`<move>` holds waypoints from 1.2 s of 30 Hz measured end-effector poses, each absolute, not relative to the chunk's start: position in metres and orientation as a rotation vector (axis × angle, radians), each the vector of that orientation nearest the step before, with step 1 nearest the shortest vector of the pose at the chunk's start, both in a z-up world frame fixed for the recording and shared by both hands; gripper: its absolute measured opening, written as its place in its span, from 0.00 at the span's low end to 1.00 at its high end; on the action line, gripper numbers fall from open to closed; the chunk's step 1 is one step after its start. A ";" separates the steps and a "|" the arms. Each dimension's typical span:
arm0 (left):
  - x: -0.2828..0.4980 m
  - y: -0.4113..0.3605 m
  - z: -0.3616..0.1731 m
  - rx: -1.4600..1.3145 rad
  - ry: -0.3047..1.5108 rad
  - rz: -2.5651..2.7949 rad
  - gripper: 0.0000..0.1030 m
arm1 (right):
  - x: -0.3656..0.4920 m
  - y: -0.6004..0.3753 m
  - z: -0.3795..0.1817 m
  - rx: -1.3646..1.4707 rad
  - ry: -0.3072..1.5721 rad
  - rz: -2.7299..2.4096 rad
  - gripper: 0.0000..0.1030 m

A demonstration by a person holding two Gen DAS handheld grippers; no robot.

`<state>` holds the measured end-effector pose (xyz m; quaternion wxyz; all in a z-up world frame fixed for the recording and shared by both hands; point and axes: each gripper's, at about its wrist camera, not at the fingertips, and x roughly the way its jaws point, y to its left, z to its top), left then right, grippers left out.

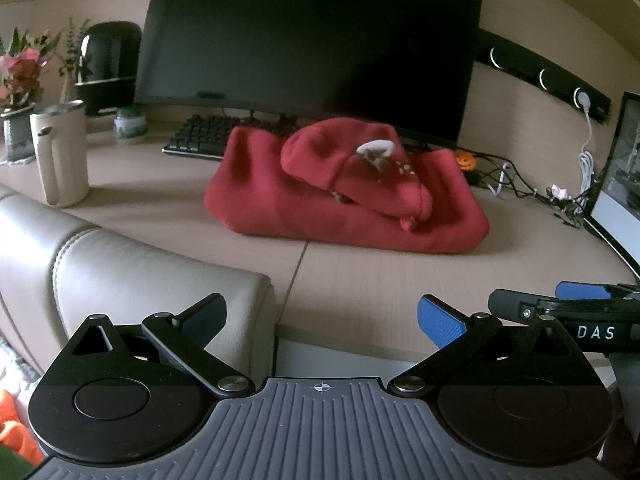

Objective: Fold clothes

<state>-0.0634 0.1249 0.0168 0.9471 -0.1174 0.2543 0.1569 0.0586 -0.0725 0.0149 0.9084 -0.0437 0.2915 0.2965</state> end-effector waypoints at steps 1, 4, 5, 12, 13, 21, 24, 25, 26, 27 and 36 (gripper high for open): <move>-0.064 0.125 0.017 -0.238 0.515 0.320 1.00 | 0.059 -0.073 0.015 -0.091 0.601 0.612 1.00; -0.064 0.124 0.018 -0.231 0.508 0.322 1.00 | 0.058 -0.073 0.015 -0.092 0.599 0.611 1.00; -0.064 0.124 0.018 -0.227 0.507 0.321 1.00 | 0.058 -0.073 0.015 -0.093 0.598 0.611 1.00; -0.066 0.123 0.019 -0.222 0.500 0.321 1.00 | 0.055 -0.073 0.016 -0.101 0.585 0.612 1.00; -0.066 0.123 0.019 -0.223 0.498 0.321 1.00 | 0.055 -0.074 0.016 -0.102 0.584 0.611 1.00; -0.069 0.119 0.021 -0.204 0.491 0.323 1.00 | 0.055 -0.077 0.016 -0.106 0.584 0.605 1.00; -0.069 0.116 0.023 -0.189 0.479 0.326 1.00 | 0.056 -0.079 0.016 -0.109 0.584 0.602 1.00; -0.069 0.115 0.024 -0.187 0.477 0.326 1.00 | 0.056 -0.080 0.016 -0.110 0.585 0.602 1.00; -0.069 0.115 0.024 -0.186 0.477 0.325 1.00 | 0.057 -0.080 0.016 -0.111 0.586 0.602 1.00; -0.068 0.114 0.024 -0.185 0.477 0.324 1.00 | 0.057 -0.081 0.015 -0.112 0.586 0.602 1.00; -0.061 0.109 0.025 -0.179 0.481 0.323 1.00 | 0.065 -0.084 0.012 -0.109 0.597 0.603 1.00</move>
